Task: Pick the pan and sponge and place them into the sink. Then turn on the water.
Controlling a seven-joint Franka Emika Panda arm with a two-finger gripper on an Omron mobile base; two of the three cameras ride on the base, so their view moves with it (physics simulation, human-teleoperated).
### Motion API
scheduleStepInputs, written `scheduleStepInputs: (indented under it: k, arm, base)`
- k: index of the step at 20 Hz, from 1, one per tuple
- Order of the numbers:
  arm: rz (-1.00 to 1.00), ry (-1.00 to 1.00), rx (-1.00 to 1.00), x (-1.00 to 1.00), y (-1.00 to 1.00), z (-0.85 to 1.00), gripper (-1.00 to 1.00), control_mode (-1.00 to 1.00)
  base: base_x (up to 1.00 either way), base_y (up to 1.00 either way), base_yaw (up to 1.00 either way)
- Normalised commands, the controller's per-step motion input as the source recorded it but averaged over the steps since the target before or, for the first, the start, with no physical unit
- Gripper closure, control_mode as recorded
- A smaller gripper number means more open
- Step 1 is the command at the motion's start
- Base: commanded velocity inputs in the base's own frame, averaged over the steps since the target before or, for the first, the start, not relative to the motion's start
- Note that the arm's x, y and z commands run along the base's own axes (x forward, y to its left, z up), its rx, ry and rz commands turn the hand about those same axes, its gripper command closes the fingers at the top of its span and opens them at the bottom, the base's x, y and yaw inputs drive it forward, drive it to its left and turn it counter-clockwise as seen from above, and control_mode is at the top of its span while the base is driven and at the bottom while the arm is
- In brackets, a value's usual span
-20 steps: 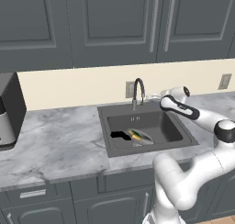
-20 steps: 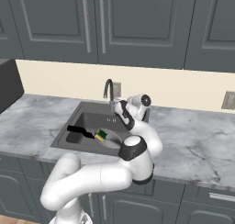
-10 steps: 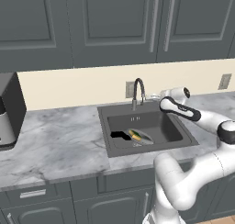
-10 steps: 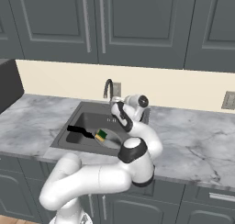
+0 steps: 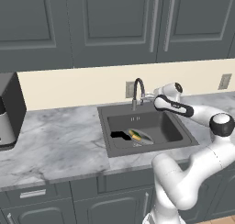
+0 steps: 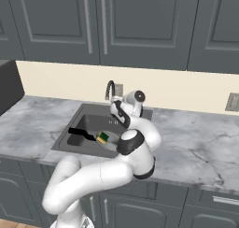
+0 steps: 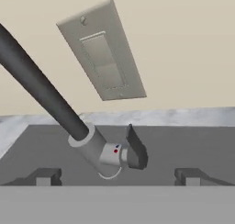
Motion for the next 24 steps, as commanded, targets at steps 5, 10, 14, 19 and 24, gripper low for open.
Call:
scheduleStepInputs:
  k: [5, 10, 14, 19, 24]
  arm:
    - [-0.02, 0.05, -0.08, 0.33, 0.06, -0.23, -1.0, -1.0]
    - [-0.02, 0.03, -0.09, 0.3, -0.04, -0.19, -1.0, -1.0]
    - [-0.01, 0.03, -0.08, 0.33, -0.12, -0.11, -1.0, -1.0]
    - [0.01, 0.0, -0.04, 0.32, -0.2, -0.06, -1.0, -1.0]
    - [0.03, 0.01, -0.02, 0.18, -0.3, -0.08, -1.0, -1.0]
  base:
    - [0.0, 0.0, 0.0]
    - [0.0, 0.0, 0.0]
    - [0.0, 0.0, 0.0]
    - [0.0, 0.0, 0.0]
    - [0.0, 0.0, 0.0]
